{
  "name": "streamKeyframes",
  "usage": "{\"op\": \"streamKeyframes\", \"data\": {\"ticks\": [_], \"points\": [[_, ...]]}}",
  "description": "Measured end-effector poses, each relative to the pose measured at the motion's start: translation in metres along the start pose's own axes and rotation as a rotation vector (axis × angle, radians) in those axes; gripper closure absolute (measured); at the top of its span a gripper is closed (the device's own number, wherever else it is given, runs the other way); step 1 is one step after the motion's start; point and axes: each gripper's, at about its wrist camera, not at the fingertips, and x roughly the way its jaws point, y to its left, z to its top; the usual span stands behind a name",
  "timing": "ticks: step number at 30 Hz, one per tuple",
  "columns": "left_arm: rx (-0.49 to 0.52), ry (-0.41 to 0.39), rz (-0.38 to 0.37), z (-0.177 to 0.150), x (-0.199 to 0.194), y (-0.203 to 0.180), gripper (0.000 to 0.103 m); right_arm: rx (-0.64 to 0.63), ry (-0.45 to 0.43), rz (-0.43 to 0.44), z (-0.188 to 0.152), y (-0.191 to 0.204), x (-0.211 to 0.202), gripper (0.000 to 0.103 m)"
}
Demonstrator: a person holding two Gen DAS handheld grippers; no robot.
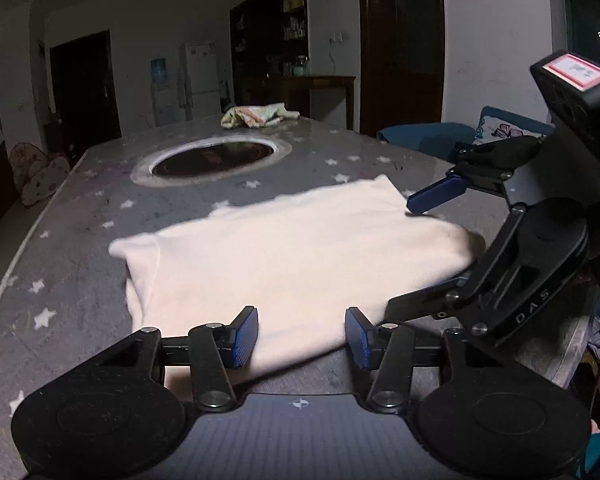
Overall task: Fold clothes
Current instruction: 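Smooth the folded sweatshirt edges with both grippers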
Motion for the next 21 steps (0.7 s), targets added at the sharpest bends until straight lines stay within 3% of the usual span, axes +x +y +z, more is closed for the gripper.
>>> {"op": "streamKeyframes", "data": {"ticks": [4,10,13,16,21], "points": [[-0.011,-0.022,-0.002,0.007,0.003,0.001,0.051,0.029,-0.040,-0.019,0.006,-0.007,-0.005,0.000],[0.023,0.000,-0.021,-0.002,0.016,-0.007,0.051,0.105,0.011,0.011,-0.007,-0.018,0.003,0.000],[-0.004,0.004,-0.038,0.000,0.014,-0.002,0.051,0.124,-0.006,-0.002,-0.011,-0.028,-0.009,0.000],[-0.048,-0.006,-0.054,0.005,0.012,0.005,0.051,0.204,-0.039,0.031,-0.009,-0.041,-0.017,0.000],[-0.144,-0.039,-0.055,0.012,0.011,0.027,0.046,0.312,-0.084,0.176,-0.007,-0.048,-0.012,0.000]]}}
